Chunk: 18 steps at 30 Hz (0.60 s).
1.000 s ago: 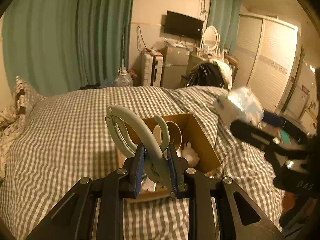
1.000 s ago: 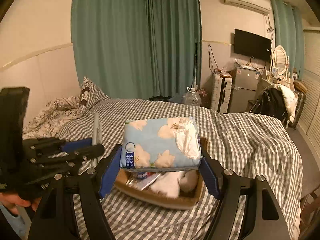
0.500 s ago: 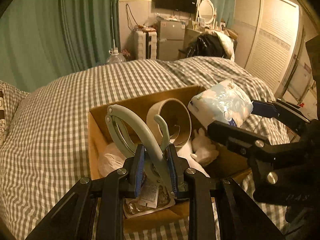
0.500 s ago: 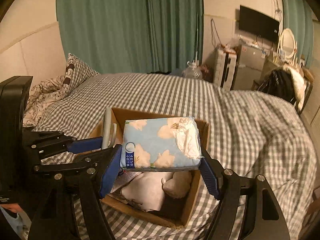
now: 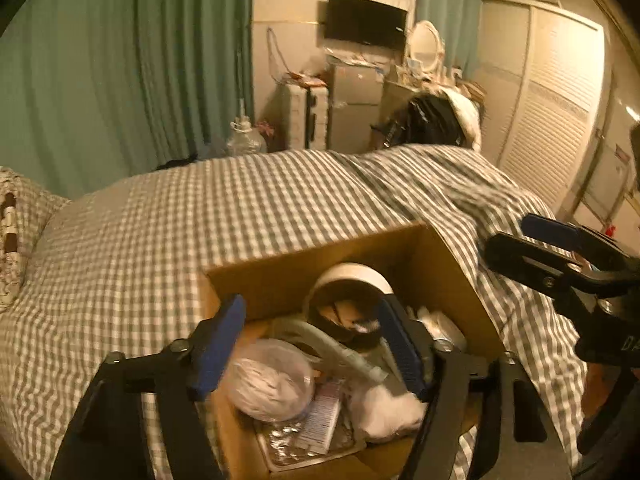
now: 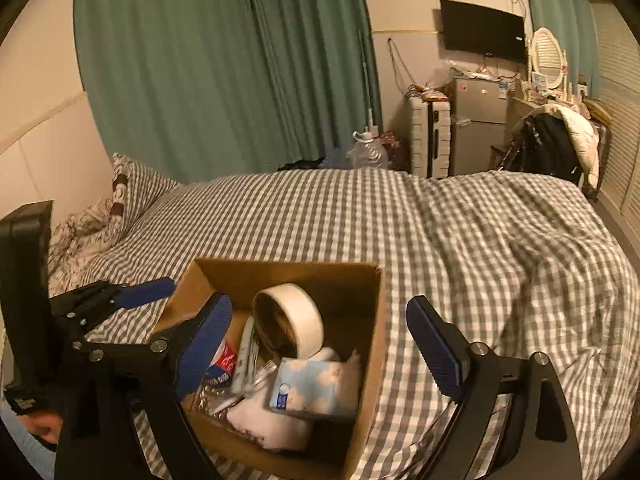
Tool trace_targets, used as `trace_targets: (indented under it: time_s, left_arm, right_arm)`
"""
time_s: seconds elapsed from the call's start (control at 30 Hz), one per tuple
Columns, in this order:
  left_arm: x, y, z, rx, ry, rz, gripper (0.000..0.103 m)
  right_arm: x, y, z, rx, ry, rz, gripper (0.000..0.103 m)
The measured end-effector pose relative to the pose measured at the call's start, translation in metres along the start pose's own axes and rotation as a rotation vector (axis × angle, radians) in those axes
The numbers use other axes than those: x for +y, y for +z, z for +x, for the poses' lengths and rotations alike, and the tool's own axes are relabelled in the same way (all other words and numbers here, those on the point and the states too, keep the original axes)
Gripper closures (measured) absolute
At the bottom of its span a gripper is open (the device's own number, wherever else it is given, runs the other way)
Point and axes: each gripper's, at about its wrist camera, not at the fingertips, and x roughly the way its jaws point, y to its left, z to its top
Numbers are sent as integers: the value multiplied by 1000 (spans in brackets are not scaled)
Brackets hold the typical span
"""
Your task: Organize objects
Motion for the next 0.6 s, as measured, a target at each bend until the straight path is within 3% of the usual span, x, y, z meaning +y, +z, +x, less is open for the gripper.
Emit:
trace_targets:
  time_s: [0.2,0.33,0.47,0.6]
  left_arm:
    - [12,11,-47,-82,48,-8,20]
    - [10,16,-101,-171,83,7,8]
    - [7,16,-151,-248,92,7,0]
    - [6,9,-199,-317,110,4,0]
  right_arm:
    - [17,15,-45,-77,-34,-32,14]
    - [38,24,-93,-143,-47,-66,13]
    - [61,25,-142,-215,-78,-106,8]
    - [85,19,-194,-300,-85,-142,0]
